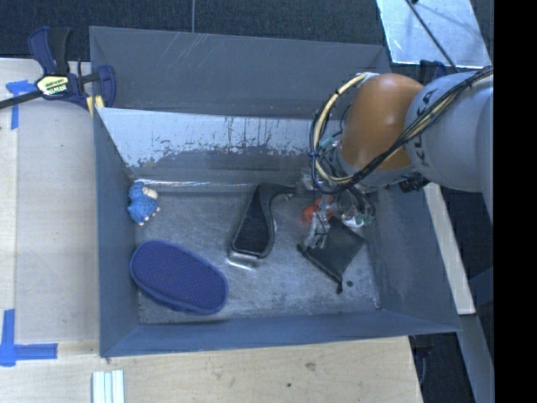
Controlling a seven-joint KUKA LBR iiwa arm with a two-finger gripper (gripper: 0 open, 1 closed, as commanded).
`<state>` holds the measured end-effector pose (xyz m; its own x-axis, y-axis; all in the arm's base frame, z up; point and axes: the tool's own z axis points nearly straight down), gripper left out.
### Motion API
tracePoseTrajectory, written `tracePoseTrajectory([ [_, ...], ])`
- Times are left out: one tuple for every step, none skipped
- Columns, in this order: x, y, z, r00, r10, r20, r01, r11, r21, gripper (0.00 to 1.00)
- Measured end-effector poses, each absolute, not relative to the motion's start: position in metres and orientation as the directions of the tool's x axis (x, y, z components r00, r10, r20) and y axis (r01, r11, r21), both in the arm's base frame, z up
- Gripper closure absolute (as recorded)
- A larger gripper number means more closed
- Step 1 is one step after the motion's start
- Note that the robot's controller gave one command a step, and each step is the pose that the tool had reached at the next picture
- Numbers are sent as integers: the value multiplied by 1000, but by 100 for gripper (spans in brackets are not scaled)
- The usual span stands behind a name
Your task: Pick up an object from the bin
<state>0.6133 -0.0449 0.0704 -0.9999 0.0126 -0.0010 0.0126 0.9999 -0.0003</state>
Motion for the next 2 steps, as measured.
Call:
tracePoseTrajectory([
  [598, -88, 70, -899, -437, 3, -437, 899, 0, 0],
  [598, -86, 70, -899, -437, 2, -437, 899, 2, 100],
])
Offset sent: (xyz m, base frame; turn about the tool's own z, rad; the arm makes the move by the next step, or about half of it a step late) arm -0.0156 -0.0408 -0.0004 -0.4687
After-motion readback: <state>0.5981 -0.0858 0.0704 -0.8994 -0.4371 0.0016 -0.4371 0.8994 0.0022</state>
